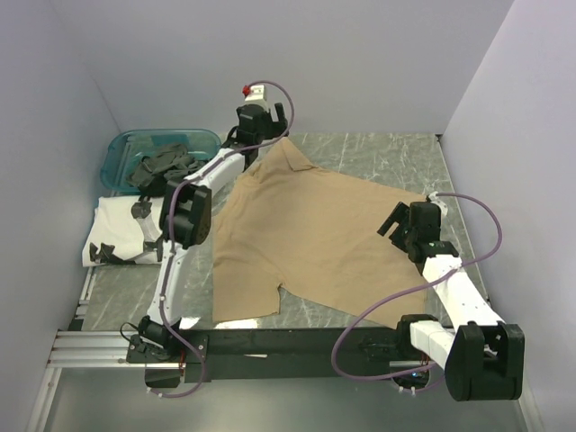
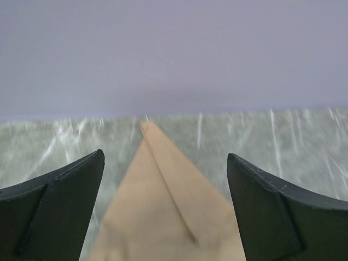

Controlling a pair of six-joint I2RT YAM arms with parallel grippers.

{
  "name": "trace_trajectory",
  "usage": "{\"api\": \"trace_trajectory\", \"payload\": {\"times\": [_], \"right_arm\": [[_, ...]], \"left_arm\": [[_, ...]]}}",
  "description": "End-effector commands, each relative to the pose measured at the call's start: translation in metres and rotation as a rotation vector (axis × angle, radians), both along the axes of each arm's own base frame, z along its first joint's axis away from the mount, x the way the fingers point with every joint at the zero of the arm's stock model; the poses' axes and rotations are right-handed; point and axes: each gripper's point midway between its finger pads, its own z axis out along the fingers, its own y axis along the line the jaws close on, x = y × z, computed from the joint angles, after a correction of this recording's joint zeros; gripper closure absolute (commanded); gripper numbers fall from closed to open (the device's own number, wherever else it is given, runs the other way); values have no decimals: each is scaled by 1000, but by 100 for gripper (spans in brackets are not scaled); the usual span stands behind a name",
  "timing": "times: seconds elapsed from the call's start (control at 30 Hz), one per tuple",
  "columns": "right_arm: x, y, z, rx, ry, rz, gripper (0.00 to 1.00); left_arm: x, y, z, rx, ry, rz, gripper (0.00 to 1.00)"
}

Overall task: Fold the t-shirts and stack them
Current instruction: Flatten the tshirt out

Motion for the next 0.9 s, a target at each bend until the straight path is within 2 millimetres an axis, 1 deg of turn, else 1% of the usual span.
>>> {"api": "trace_trajectory", "payload": {"times": [0.0, 0.03, 0.07, 0.1, 0.13, 0.17, 0.2, 0.23, 0.27, 0.3, 0.33, 0.37, 0.4, 0.43, 0.47, 0.5, 0.53, 0.57, 0.6, 0.63, 0.67, 0.7, 0.73, 0.77, 0.8, 0.83, 0.87], "right_arm": [[9, -7, 4, -27, 7, -21, 10], [10, -7, 4, -17, 16, -43, 9], [17, -6, 5, -8, 29, -45, 9], [24, -3, 8, 5, 26, -28, 9], [29, 0, 10, 10, 28, -10, 9], [42, 2, 23, 17, 5, 0, 9], [45, 3, 15, 20, 42, 9, 9], [54, 2, 24, 13, 28, 11, 9], [58, 2, 18, 12, 59, 10, 9], [61, 0, 18, 4, 71, 6, 9], [66, 0, 18, -13, 80, 25, 9], [76, 0, 15, -18, 101, 35, 9], [81, -1, 15, -26, 116, 40, 9], [95, -2, 26, -33, 100, 42, 9], [100, -3, 12, -36, 152, 46, 9], [107, -5, 11, -39, 162, 46, 9], [122, -4, 23, -45, 139, 59, 9], [125, -3, 7, -43, 196, 70, 9], [131, -3, 6, -41, 208, 72, 9], [145, -1, 15, -37, 186, 89, 9], [151, 2, 7, -26, 205, 105, 9], [156, 5, 7, -16, 200, 124, 9], [165, 6, 13, -19, 182, 141, 9], [167, 12, 7, -2, 194, 162, 9], [168, 11, 6, -4, 199, 161, 9], [171, 9, 6, -5, 201, 157, 9], [169, 9, 1, -8, 221, 154, 9]], "left_arm": [[-41, -1, 60, -29, -16, -72, 1], [-52, 0, 70, -28, -7, -96, 1], [-63, 3, 57, -16, 64, -100, 1], [-74, 6, 40, -40, 138, -81, 0], [-83, 10, 45, -48, 157, -78, 1], [-91, 10, 38, -48, 185, -87, 1], [-102, 11, 17, -45, 240, -97, 1], [-108, 13, 16, -48, 255, -92, 0], [-113, 12, 7, -44, 284, -105, 0], [-121, 16, -8, -35, 348, -91, 1], [-125, 16, -20, -30, 390, -87, 1], [-128, 16, -26, -25, 415, -92, 1], [-132, 13, -32, -26, 442, -109, 1], [-139, 12, -44, -24, 487, -121, 1], [-140, 11, -47, -27, 495, -125, 1], [-144, 12, -54, -25, 507, -128, 1], [-144, 11, -56, -30, 502, -136, 1], [-144, 10, -59, -31, 508, -141, 1], [-142, 8, -58, -32, 507, -146, 1], [-140, 8, -69, -23, 527, -136, 0], [-140, 8, -75, -19, 549, -136, 1], [-134, 4, -71, -24, 543, -143, 0], [-132, 2, -85, -19, 568, -146, 0], [-130, -3, -84, -29, 573, -165, 1], [-128, -4, -89, -28, 583, -166, 1], [-127, -3, -103, -22, 608, -156, 1], [-127, -1, -110, -12, 626, -140, 1]]}}
